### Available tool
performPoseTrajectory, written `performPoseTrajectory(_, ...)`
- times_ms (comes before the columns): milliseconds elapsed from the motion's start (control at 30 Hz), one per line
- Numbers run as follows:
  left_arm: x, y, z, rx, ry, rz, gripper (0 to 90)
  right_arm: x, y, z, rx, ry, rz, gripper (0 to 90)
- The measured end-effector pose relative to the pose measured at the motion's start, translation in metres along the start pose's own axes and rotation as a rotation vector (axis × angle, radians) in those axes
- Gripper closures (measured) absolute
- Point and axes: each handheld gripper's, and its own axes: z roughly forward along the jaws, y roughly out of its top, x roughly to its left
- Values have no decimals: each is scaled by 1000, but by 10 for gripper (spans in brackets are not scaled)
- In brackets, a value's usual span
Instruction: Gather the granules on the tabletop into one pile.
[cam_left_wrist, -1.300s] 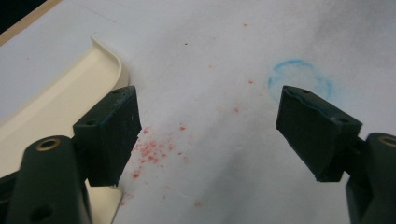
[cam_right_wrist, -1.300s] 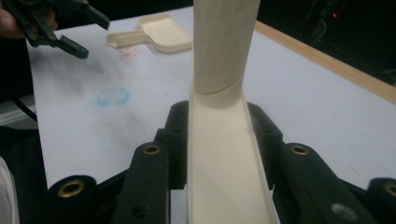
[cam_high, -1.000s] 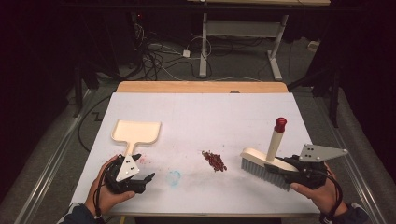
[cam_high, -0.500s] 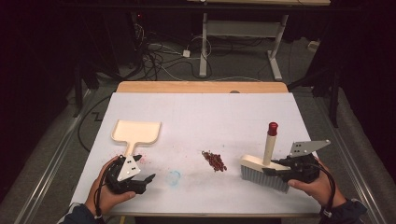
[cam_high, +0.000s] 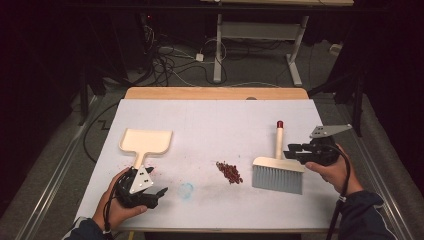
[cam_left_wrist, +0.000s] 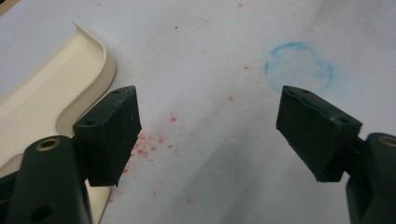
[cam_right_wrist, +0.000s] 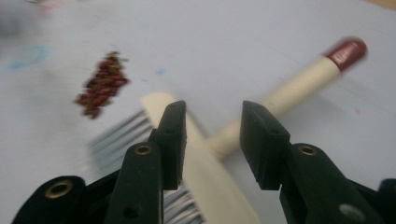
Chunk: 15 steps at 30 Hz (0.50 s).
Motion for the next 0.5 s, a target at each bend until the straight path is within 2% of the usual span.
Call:
performPoseTrajectory(67,0,-1,0,0,-3,-4,210,-4,-2,9,15,-42,53,621)
performPoseTrajectory(133,1,-1,1,4,-3,-5,210,-5,-3,18,35,-103,81,614)
performPoseTrajectory(267,0,0,2,7,-5,2,209,-6,-4,35,32,-164,171,578)
performPoseTrajectory(333,0,0,2,6,-2,4,209,-6,-4,45,44,-199,219,529)
performPoseTrajectory(400,0,0,2,6,-1,1,209,-5,-3,56,65,-219,241,527)
performPoseTrajectory(500,0,0,2,8,-3,-1,210,-2,-2,71,121,-249,245,487)
